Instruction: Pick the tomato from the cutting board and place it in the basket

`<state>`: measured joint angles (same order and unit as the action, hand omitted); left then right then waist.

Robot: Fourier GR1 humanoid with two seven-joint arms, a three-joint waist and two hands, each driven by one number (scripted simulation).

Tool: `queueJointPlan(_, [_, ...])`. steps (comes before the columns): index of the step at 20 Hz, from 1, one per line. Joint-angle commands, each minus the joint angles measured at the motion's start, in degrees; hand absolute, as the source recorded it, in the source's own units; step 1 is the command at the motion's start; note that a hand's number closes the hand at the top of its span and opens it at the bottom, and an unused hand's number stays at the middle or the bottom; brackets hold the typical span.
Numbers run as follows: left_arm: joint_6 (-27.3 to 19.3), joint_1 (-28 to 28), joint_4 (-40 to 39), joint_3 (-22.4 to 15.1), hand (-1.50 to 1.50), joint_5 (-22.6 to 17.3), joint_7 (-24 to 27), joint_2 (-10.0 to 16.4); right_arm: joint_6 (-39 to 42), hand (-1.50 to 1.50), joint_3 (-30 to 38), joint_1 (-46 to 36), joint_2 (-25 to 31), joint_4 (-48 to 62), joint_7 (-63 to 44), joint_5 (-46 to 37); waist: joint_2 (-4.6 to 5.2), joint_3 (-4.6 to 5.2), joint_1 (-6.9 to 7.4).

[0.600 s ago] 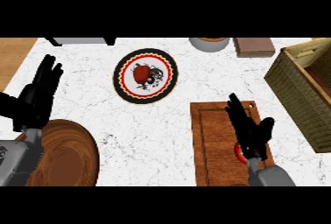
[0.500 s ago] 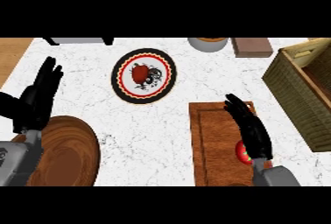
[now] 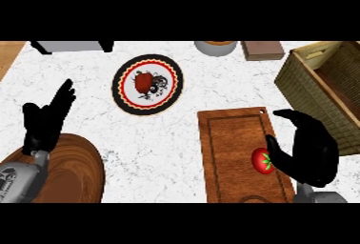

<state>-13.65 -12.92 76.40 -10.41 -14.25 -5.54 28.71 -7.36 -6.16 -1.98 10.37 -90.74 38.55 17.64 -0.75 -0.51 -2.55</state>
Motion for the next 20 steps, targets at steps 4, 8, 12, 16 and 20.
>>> queueJointPlan(4, [1.0,1.2,-0.1,-1.2,0.0,0.8,-2.9,0.2,-21.8,-1.5,-2.7,11.6,-4.0,-11.4,-1.2,-16.1,0.14,0.75,0.33])
queueJointPlan(8, [0.2,0.5,-0.9,-0.9,0.0,1.1,-3.7,0.2,-25.0,-1.5,0.4,19.8,6.6,-11.2,-11.5,-25.3,0.36,1.13,-1.39])
queueJointPlan(12, [-0.4,1.5,-0.1,-1.8,0.0,1.4,-2.9,-1.1,-18.9,-1.5,2.2,27.4,19.3,-14.7,-22.1,-31.0,0.69,1.25,-0.69])
queueJointPlan(16, [-1.5,-0.4,1.0,-2.1,0.0,1.9,-5.1,-1.4,-8.6,-1.5,0.2,34.3,28.8,-23.2,-31.5,-32.3,0.76,1.16,-0.24])
queueJointPlan(20, [0.5,-1.5,-0.8,-1.7,0.0,1.6,-4.8,-0.8,-1.6,-1.5,1.7,40.0,34.6,-38.8,-40.8,-28.9,0.69,0.88,0.06])
